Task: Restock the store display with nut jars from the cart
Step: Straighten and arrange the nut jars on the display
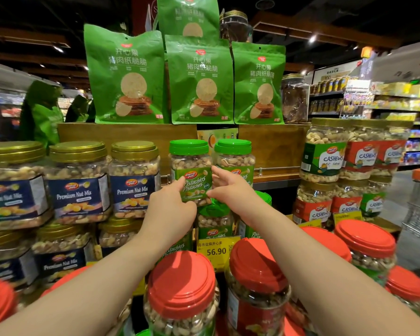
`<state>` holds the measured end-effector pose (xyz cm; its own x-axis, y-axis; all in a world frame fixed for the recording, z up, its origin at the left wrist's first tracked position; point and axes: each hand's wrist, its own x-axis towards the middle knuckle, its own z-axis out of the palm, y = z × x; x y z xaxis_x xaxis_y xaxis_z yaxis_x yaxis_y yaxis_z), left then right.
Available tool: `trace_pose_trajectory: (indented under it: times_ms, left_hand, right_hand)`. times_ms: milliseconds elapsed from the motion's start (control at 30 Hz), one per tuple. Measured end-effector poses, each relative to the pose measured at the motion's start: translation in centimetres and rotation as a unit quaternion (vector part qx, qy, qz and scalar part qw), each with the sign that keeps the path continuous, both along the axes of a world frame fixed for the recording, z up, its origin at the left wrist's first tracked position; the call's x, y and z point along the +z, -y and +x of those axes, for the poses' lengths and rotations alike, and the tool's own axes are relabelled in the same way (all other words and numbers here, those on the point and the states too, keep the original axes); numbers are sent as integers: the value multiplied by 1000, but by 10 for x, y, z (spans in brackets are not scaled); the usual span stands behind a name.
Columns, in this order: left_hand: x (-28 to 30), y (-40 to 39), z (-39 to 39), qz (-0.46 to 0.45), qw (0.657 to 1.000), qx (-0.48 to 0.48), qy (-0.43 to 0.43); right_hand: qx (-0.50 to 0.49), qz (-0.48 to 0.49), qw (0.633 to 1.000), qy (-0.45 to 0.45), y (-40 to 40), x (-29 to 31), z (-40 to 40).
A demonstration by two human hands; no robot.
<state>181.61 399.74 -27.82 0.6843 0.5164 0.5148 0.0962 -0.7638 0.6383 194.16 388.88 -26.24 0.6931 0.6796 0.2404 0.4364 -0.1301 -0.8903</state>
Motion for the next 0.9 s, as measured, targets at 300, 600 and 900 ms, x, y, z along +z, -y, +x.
trace_pose_trajectory:
  times_ms: [300,600,900]
  left_hand:
    - [0,2,-2,14,999,4,-30]
    - [14,-15,-57,29,1000,12,2]
    - [18,-51,-97,96,979,176,-40]
  right_hand:
    - [7,-14,1000,4,3,-3,-3]
    - [-129,-35,978,158,17,5,-21]
    - [-9,-56,981,184,-31,6,-67]
